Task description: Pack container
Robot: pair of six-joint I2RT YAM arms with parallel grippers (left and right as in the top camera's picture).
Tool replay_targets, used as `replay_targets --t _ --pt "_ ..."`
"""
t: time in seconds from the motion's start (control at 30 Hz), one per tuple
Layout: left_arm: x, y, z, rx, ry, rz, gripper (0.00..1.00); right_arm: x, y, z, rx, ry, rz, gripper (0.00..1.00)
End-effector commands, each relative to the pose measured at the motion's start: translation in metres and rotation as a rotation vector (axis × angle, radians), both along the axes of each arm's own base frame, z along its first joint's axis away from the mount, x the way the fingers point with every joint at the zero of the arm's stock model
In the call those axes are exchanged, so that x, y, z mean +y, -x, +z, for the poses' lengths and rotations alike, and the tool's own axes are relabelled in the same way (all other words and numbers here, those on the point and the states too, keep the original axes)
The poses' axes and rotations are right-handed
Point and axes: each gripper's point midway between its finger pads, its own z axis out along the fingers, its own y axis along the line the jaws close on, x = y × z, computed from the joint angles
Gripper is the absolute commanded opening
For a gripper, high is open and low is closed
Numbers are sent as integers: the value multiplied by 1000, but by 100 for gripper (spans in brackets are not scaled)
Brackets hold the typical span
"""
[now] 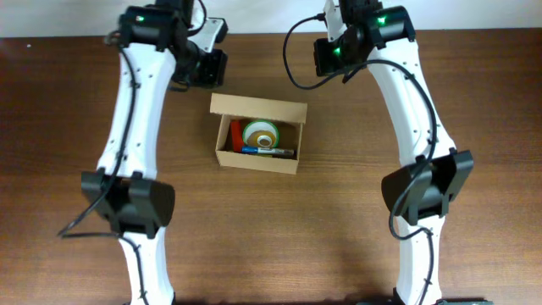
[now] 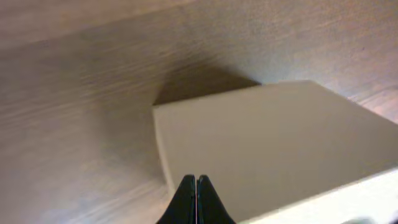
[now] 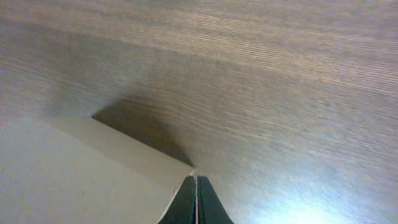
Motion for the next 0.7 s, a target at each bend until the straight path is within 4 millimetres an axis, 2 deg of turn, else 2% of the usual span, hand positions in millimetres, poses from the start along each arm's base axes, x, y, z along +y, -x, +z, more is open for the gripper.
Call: replay_targets --t 0.0,0.07,0.17,0.3,0.43,0.53,0.6,0.67 --pt "14 9 20 -46 -65 -2 2 -13 9 48 -110 69 -24 4" --pt "15 16 20 -23 -69 -2 2 -18 17 61 -125 82 -34 4" --pt "16 21 18 1 -73 -3 2 -22 24 69 -129 94 -41 4" --pt "24 26 18 11 -116 15 1 -24 36 64 -91 146 -41 4" --pt "38 39 38 -48 -163 41 2 -15 49 60 -63 188 -14 4" --pt "53 61 51 -117 -202 70 2 -11 59 63 -52 198 -1 4" --pt "65 87 50 -171 -239 95 2 -9 68 67 -48 200 9 3" --pt "69 107 44 -222 -231 104 8 -8 80 64 -13 210 19 4"
